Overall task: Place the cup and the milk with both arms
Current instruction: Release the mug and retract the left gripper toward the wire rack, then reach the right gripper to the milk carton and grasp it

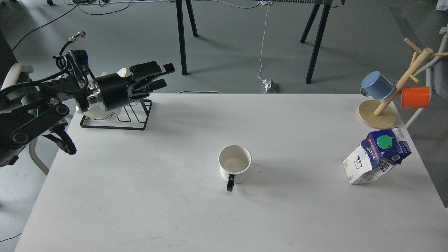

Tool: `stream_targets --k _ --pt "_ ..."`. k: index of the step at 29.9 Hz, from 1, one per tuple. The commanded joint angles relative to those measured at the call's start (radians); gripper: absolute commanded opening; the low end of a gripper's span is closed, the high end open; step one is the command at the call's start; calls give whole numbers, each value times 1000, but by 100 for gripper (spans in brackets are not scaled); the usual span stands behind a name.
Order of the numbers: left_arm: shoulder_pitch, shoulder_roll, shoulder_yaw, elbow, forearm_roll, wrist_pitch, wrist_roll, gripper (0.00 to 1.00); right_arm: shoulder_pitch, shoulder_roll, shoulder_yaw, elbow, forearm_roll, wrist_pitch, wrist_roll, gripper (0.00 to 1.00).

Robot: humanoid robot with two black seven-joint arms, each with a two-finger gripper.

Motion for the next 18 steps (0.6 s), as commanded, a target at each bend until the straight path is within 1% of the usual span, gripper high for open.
stream_targets --k 1,6,10,14,18 --pt "53 53 -10 0 -120 0 0 92 -119 -1 4 9 31 0 -2 99" --pt "153 73 -93 -1 -128 0 0 93 -246 23 -8 22 30 0 -2 99" --pt "195 67 -121 -1 -121 0 0 94 -323 112 -37 99 13 0 -12 99" --pt "196 56 -121 -1 -115 0 0 94 -311 203 -138 122 -2 0 -12 99" --pt "196 56 -118 -1 -114 0 0 94 -262 253 -187 121 -35 0 -12 99"
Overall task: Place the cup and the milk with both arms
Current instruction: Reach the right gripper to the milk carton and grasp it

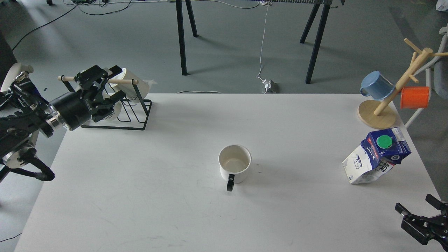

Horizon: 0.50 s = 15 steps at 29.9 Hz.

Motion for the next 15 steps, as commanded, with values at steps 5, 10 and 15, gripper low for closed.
stream_targets --k 5,10,15 --pt "3 -1 7 -8 7 0 0 94 86 100 -52 0 -50 0 0 99" --pt "3 1 7 -11 20 0 0 94 121 106 -53 0 -61 0 0 99" --pt "3 4 7 -11 20 0 0 94 131 106 -35 -6 -61 0 0 99"
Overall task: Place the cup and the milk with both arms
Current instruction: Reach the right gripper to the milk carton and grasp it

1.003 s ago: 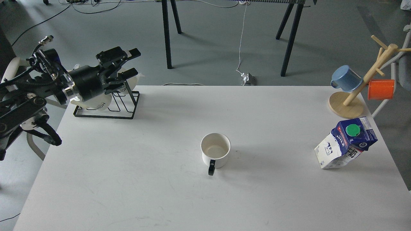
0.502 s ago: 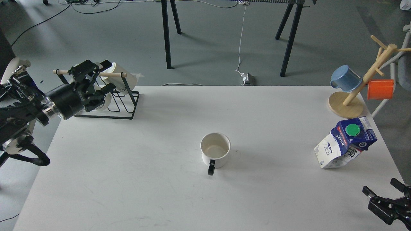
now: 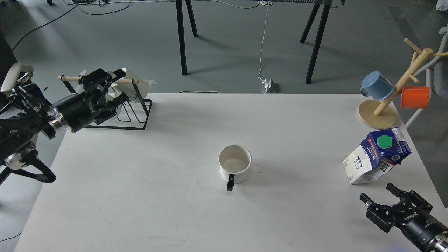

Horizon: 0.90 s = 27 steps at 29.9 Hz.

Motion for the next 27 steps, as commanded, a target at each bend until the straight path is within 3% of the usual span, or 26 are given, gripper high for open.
stream_targets --k 1,27 --pt "0 3 0 0 0 0 0 94 5 0 15 -2 1 0 0 99" --pt "29 8 0 -3 0 0 0 94 182 38 29 -68 3 0 10 99"
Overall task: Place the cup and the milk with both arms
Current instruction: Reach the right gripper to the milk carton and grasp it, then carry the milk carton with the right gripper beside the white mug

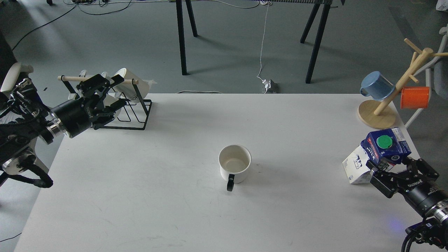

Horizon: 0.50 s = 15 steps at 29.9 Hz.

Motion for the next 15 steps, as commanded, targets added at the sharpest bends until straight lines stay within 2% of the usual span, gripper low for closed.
stream_targets --k 1,6,13,15 --pt "1 -1 1 0 0 0 0 94 18 23 -2 -1 -2 0 0 99" --pt "4 -1 2 0 0 0 0 94 30 47 -2 1 -2 0 0 90" --pt "21 -4 2 2 0 0 0 94 27 49 -2 11 -3 0 -3 39" --pt "21 -6 2 2 0 0 0 94 27 49 -2 15 -3 0 -4 35"
